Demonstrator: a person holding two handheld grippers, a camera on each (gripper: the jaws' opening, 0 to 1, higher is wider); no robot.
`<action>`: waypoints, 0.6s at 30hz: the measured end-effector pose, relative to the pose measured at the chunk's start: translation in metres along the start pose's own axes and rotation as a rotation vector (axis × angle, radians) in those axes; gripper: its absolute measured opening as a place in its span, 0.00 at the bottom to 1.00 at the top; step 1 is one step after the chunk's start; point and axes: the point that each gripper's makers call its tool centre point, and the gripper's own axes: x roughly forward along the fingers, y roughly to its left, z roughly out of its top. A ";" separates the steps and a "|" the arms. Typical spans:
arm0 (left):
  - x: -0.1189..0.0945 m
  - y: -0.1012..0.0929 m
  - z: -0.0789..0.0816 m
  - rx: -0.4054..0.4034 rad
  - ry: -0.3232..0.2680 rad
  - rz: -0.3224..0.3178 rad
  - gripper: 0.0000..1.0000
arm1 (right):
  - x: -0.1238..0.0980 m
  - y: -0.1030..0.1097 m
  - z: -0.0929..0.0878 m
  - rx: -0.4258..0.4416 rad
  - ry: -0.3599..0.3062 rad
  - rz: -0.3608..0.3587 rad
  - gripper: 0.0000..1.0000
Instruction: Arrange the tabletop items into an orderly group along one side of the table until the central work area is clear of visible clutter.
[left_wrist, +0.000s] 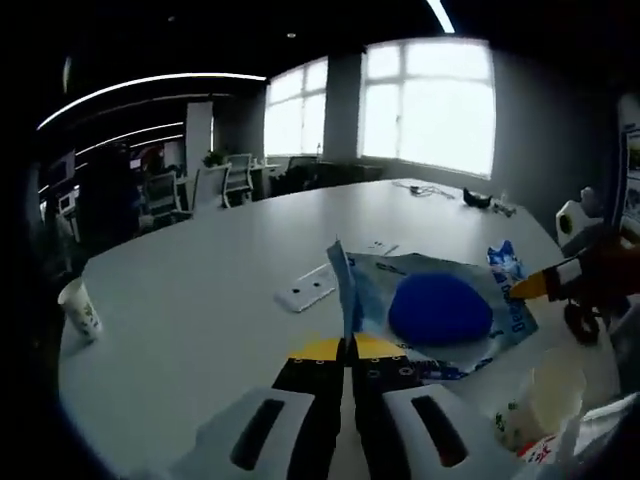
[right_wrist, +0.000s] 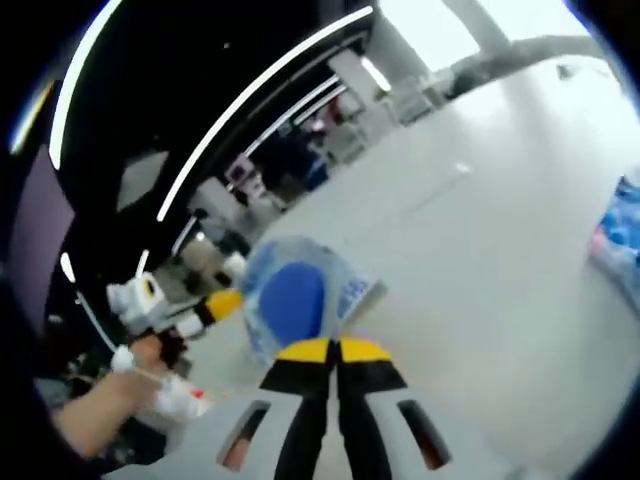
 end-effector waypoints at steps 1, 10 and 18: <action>-0.002 0.000 0.003 0.004 -0.002 0.005 0.01 | -0.001 0.002 0.002 -0.002 -0.003 0.006 0.00; -0.025 -0.015 0.035 0.057 -0.014 0.048 0.01 | -0.020 0.019 0.027 -0.029 -0.030 0.063 0.00; -0.034 -0.039 0.058 0.085 0.003 0.091 0.01 | -0.044 0.019 0.047 -0.058 -0.030 0.108 0.00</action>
